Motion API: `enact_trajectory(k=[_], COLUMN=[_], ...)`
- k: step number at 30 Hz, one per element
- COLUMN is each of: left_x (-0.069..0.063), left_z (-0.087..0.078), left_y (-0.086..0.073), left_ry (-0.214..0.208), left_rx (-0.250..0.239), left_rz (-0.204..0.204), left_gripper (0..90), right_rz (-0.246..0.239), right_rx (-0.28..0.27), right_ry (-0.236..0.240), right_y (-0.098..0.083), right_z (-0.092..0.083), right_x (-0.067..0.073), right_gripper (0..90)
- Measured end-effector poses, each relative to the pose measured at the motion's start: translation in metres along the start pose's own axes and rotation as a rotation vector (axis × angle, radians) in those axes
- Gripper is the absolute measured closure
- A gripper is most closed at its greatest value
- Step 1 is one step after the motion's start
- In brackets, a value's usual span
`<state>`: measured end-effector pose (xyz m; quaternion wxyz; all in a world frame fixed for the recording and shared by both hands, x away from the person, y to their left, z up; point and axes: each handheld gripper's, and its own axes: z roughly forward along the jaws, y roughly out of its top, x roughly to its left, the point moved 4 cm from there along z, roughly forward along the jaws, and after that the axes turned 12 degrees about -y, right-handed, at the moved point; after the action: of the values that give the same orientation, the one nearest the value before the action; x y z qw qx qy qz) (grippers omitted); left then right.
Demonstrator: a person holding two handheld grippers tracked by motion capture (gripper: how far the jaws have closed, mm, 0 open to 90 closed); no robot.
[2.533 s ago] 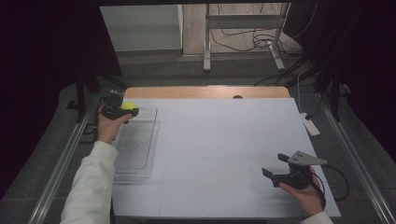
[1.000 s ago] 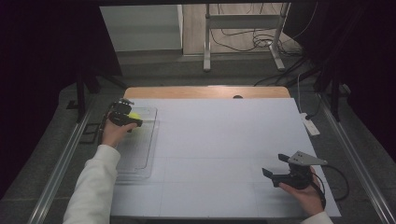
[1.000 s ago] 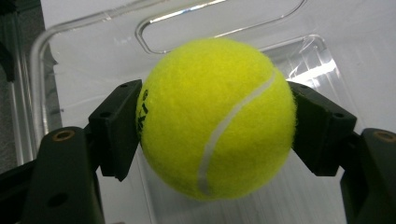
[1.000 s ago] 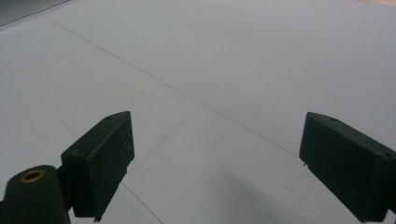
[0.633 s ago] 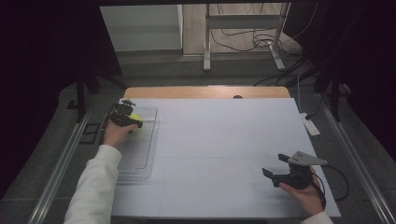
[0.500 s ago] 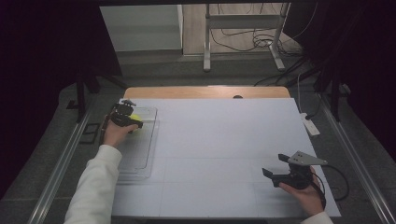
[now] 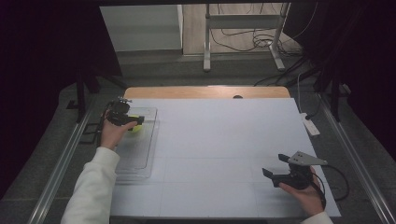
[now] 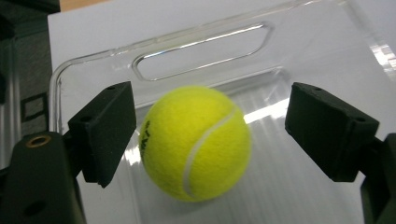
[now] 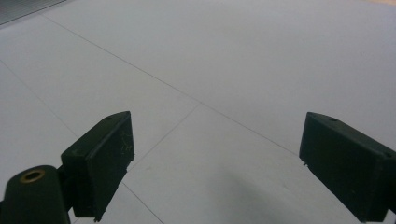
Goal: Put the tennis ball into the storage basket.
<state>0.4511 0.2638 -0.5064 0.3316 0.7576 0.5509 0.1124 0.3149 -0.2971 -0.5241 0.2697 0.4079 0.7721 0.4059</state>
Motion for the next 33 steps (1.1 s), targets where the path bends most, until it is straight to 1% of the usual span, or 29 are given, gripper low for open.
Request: enact_trajectory(k=[1, 2, 5, 7, 9, 10, 14, 16, 23, 27, 30, 33], left_x=[-0.001, -0.001, -0.004, -0.006, -0.008, -0.010, -0.019, -0.023, -0.040, -0.049, -0.055, -0.060], left_z=[-0.002, -0.002, -0.007, -0.012, -0.014, -0.017, -0.026, -0.029, -0.043, -0.048, -0.051, -0.054], left_y=[-0.001, -0.001, -0.003, -0.006, -0.007, -0.009, -0.012, -0.013, -0.018, -0.022, -0.026, -0.031], left_ry=[-0.011, -0.011, -0.044, -0.063, -0.071, -0.083, -0.113, -0.122, -0.185, -0.215, -0.241, -0.246], left_rx=[-0.013, -0.013, -0.048, -0.069, -0.079, -0.093, -0.126, -0.136, -0.185, -0.209, -0.219, -0.222], left_rz=[-0.001, -0.001, -0.005, 0.004, 0.006, 0.015, 0.052, 0.062, 0.085, 0.107, 0.109, 0.126], left_gripper=[18.0, 18.0, 17.9, 18.3, 18.5, 18.6, 18.9, 19.0, 19.0, 19.0, 18.9, 18.7], right_rz=[0.000, 0.000, 0.000, 0.000, 0.000, -0.001, 0.000, 0.000, 0.001, 0.000, 0.001, 0.001], right_rx=[0.000, 0.000, 0.000, 0.001, 0.001, 0.001, 0.001, 0.001, 0.001, 0.002, 0.002, 0.002], right_ry=[0.000, 0.000, 0.000, -0.001, -0.001, -0.002, -0.003, -0.003, -0.004, -0.003, -0.004, -0.003], right_y=[0.000, 0.000, 0.000, 0.000, 0.000, 0.000, 0.000, 0.000, 0.000, 0.000, 0.000, 0.000], right_z=[0.000, 0.000, 0.000, 0.000, 0.000, 0.000, 0.000, 0.000, 0.000, 0.000, 0.000, 0.000], right_x=[0.000, 0.000, 0.000, 0.000, 0.000, 0.000, 0.000, 0.000, 0.000, 0.000, 0.000, 0.000], right_gripper=[10.6, 10.6, 10.6, 10.6, 10.6, 10.6, 10.6, 10.6, 10.6, 10.6, 10.6, 10.6])
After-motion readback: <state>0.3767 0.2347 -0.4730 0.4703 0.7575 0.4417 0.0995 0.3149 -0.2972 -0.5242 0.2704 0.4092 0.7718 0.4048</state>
